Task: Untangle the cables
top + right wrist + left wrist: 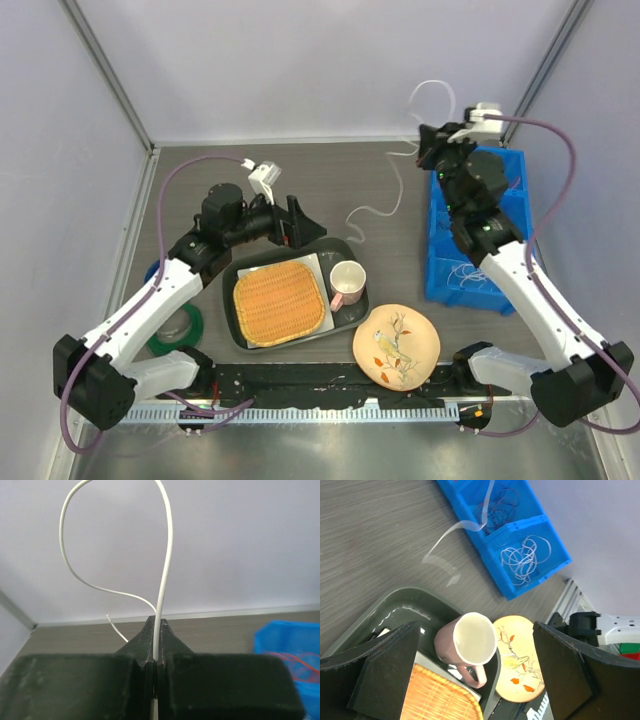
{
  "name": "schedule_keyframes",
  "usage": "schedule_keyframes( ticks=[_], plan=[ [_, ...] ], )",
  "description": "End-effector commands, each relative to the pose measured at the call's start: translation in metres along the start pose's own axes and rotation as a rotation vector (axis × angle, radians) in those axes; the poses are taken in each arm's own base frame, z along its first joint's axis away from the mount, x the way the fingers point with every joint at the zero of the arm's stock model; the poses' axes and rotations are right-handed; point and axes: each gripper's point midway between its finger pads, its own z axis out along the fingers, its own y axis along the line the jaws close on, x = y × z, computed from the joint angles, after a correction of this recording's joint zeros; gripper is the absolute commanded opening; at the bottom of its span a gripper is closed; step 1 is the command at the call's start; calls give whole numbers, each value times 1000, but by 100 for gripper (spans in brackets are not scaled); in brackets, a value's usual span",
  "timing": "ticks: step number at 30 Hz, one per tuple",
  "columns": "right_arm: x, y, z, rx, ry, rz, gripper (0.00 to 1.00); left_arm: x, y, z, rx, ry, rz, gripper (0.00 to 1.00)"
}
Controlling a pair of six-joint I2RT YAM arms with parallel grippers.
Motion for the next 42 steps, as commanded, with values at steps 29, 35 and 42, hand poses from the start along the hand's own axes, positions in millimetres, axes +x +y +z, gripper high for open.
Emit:
schedule_keyframes(
  ticks=[29, 35, 42],
  plan=[
    [-103, -148, -140, 699, -128, 43, 1, 17, 51, -8, -257, -22, -25, 100],
    [-141, -139, -149, 683, -204, 42, 1, 15, 49, -11, -256, -31, -14, 100],
    [-139, -141, -167, 701, -211, 63, 1, 13, 45, -15, -245, -42, -7, 100]
  ],
)
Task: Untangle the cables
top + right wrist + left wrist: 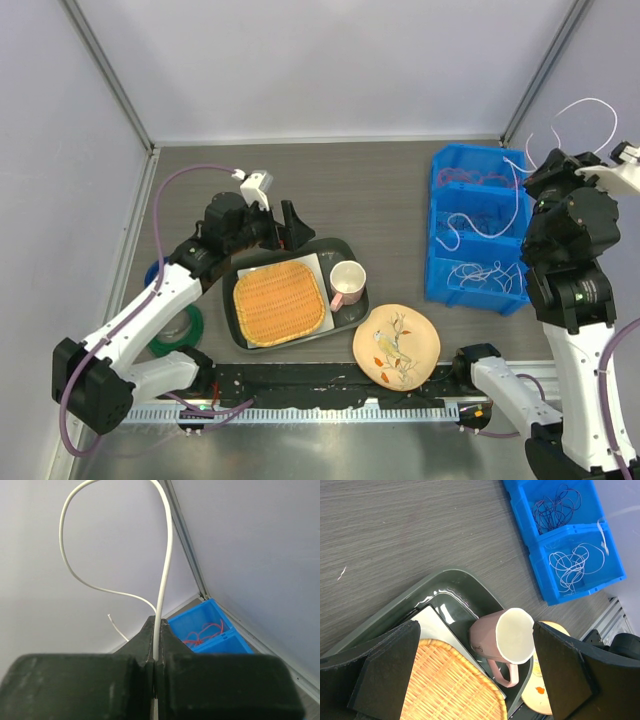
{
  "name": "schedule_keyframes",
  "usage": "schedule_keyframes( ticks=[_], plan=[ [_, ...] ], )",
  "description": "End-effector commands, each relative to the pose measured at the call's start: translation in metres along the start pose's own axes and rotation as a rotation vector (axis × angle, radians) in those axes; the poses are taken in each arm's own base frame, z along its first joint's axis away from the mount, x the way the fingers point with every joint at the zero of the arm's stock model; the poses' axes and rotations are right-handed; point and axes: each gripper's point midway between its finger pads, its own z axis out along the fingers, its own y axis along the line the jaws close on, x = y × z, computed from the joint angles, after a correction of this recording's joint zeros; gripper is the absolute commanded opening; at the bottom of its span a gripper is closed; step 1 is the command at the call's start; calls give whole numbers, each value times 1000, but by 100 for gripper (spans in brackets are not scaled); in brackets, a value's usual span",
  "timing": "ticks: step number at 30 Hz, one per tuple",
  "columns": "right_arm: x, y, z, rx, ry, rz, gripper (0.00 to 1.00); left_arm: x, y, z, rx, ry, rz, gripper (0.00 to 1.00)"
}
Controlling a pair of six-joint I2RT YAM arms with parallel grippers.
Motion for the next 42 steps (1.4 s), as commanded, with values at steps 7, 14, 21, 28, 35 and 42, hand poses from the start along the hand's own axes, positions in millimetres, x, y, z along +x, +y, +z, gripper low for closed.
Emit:
schedule_keyframes(
  ticks=[7, 14, 21, 28, 35, 42],
  plan=[
    [60, -50, -9, 161, 70, -70, 1, -10, -8, -9, 23, -43, 29, 100],
    [120, -88, -8, 319, 137, -168, 1, -8, -6, -6, 18, -34, 28, 100],
    [176, -119, -24, 386, 220, -205, 1, -5, -3, 0, 12, -18, 19, 100],
    [269, -134, -54, 335, 441, -107, 1, -3, -2, 3, 12, -7, 13, 100],
    [298, -151, -63, 378, 506, -160, 16, -2, 1, 6, 1, -3, 11, 100],
    [274, -120, -54, 237, 534, -217, 68, 1, 10, 12, -46, 13, 3, 100]
  ],
)
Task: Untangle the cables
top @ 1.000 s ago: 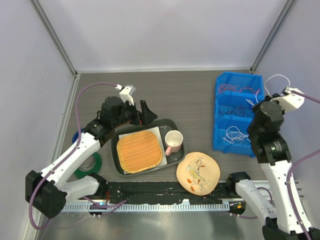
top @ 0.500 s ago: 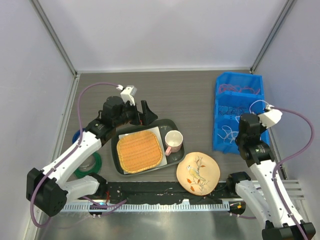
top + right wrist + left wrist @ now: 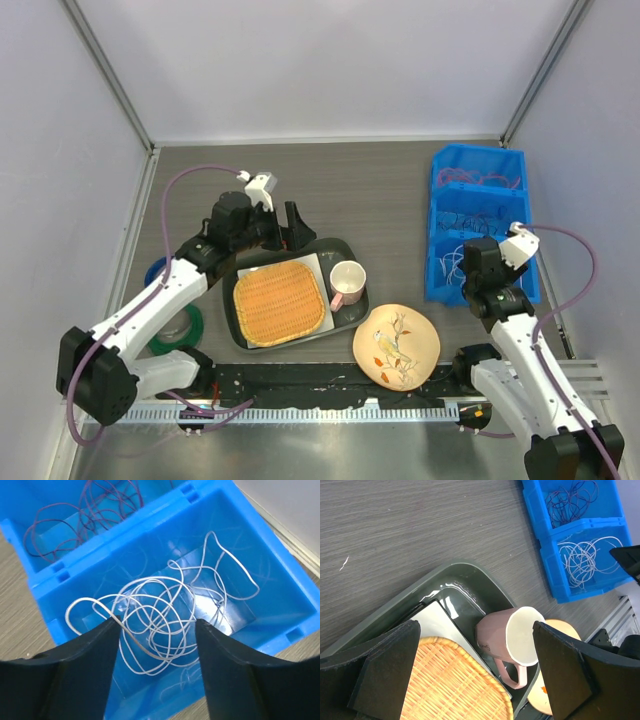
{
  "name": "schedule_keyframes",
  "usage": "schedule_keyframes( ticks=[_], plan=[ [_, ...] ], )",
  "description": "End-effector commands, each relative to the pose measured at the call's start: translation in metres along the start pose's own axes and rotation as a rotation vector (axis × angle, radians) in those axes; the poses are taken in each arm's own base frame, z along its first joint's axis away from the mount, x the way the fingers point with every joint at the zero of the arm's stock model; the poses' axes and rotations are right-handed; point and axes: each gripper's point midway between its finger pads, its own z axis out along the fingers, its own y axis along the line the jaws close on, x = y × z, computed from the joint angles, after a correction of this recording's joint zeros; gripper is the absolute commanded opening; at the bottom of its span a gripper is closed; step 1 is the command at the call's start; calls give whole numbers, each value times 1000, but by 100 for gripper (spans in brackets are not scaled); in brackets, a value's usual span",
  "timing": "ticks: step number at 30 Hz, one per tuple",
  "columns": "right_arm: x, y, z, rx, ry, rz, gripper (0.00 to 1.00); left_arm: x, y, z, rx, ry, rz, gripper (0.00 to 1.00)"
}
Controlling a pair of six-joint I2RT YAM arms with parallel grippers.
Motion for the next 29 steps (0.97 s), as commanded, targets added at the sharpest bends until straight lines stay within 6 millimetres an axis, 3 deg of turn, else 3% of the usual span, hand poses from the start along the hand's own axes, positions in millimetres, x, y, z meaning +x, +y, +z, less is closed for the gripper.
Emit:
schedule_keyframes(
  ticks=[1, 3, 5, 8, 11, 16, 23, 29],
  plan=[
    [-45, 25, -20, -126, -55, -11, 72, -12, 2, 1, -32, -33, 16, 100],
    [-60, 34, -30, -180, -73, -8, 86, -10, 6, 2, -52, -25, 12, 100],
    [-71, 44, -42, -248, -85, 30, 89, -13, 6, 3, -59, -27, 7, 100],
    [-82, 55, -52, -308, -83, 146, 91, -17, 11, 3, -107, -18, -14, 100],
    [-89, 88, -69, -508, -86, 33, 91, -15, 24, -1, -198, 15, -36, 100],
    [-111, 103, -70, -545, -157, 92, 92, -21, 28, -13, -253, -17, -71, 100],
    [-110, 117, -70, -635, -219, 73, 93, -31, 74, -52, -553, -113, -75, 100],
    [-99, 131, -66, -688, -186, 58, 93, -37, 77, -67, -590, -151, -73, 100]
  ],
)
